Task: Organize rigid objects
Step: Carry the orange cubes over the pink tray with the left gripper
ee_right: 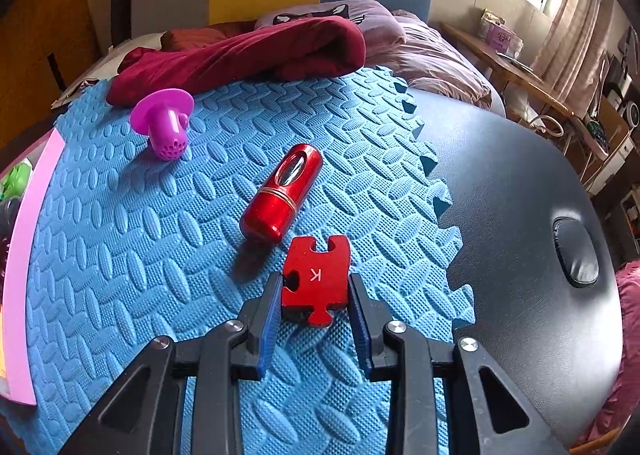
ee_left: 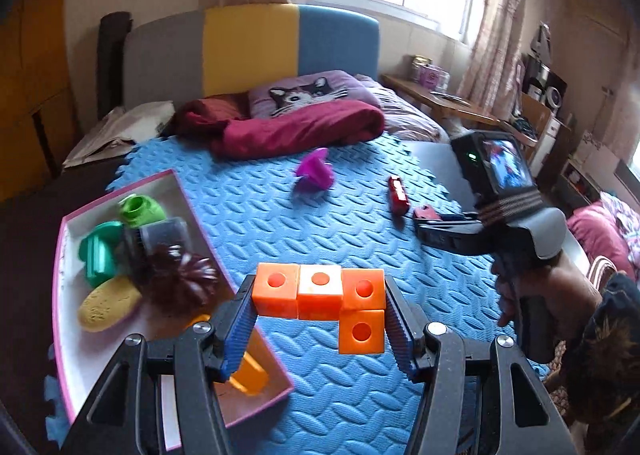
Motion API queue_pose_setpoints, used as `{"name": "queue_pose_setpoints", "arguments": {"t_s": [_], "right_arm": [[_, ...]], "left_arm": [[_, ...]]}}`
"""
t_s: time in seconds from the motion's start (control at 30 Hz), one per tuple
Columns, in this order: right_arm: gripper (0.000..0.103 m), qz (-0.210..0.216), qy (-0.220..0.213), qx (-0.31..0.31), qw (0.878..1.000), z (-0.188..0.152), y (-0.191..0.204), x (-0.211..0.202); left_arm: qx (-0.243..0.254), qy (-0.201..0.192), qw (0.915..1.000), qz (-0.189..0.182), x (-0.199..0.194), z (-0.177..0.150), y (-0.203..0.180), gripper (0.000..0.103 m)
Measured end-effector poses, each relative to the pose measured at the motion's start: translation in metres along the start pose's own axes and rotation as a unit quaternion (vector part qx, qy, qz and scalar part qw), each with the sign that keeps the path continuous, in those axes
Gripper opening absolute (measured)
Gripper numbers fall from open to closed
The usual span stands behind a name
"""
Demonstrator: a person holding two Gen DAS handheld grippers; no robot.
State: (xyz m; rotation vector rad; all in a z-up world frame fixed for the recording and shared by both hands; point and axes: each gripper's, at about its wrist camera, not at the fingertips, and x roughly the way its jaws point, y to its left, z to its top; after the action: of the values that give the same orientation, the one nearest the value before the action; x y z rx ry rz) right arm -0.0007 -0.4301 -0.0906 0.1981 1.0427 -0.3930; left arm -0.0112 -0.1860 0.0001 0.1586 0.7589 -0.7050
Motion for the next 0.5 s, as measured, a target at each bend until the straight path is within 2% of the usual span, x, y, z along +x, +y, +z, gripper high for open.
{"name": "queue_pose_setpoints", "arguments": {"t_s": [0.5], "right_arm": [[0.031,-0.011,-0.003,-0.014,1.0,0.0,0.003,-0.003]], "left_arm": [[-0.085,0.014,0.9945,0.06,-0.011,-0.017,0.079,0.06]]}}
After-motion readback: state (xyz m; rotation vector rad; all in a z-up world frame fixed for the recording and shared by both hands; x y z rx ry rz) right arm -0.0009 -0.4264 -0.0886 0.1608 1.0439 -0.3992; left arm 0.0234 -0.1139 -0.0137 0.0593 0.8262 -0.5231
